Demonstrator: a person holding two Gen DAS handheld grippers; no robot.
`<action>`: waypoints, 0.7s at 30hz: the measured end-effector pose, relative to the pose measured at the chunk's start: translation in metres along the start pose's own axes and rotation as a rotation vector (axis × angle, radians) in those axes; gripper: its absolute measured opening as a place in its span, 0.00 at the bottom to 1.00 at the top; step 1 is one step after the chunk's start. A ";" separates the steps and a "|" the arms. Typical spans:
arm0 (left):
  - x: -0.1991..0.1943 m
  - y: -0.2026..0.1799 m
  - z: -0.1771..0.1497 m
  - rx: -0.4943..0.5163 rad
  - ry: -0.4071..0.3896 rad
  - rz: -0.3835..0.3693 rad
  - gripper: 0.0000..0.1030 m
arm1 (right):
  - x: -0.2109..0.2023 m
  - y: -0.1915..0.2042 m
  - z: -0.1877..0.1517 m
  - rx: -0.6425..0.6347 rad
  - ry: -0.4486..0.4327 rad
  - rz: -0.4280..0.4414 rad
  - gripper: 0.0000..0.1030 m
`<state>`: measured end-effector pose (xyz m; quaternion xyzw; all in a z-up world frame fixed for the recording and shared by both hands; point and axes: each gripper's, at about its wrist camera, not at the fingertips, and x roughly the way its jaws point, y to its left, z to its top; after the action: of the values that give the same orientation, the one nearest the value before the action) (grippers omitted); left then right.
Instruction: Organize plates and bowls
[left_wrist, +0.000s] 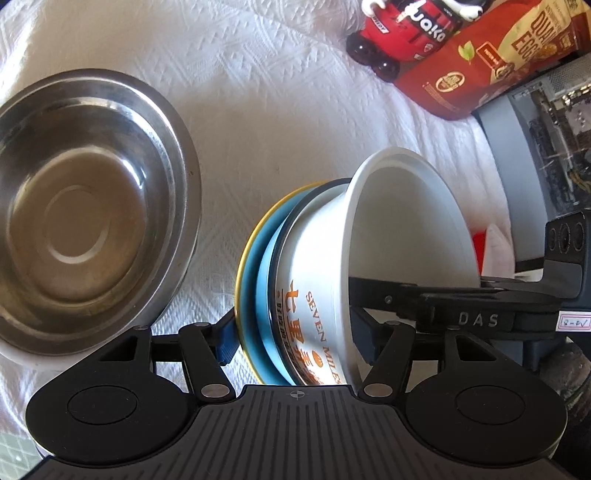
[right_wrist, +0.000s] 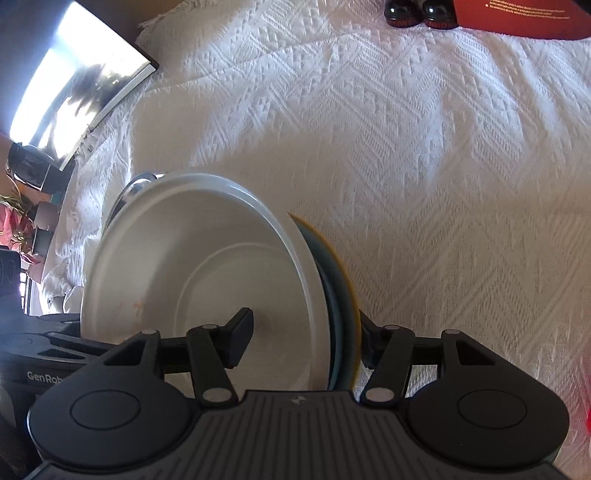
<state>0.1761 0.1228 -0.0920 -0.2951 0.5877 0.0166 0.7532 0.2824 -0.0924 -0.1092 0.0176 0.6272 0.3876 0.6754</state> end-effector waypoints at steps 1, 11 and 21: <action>0.001 -0.002 0.001 0.009 0.005 0.010 0.64 | 0.001 0.000 0.000 0.000 0.003 0.003 0.57; 0.006 -0.002 0.005 0.002 0.013 0.012 0.65 | 0.002 -0.002 -0.001 0.025 0.007 0.023 0.56; 0.003 0.001 0.003 0.002 0.008 -0.018 0.65 | 0.002 -0.002 -0.002 0.053 0.010 0.026 0.58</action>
<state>0.1788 0.1241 -0.0948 -0.2996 0.5880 0.0079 0.7513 0.2811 -0.0933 -0.1126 0.0417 0.6405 0.3796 0.6662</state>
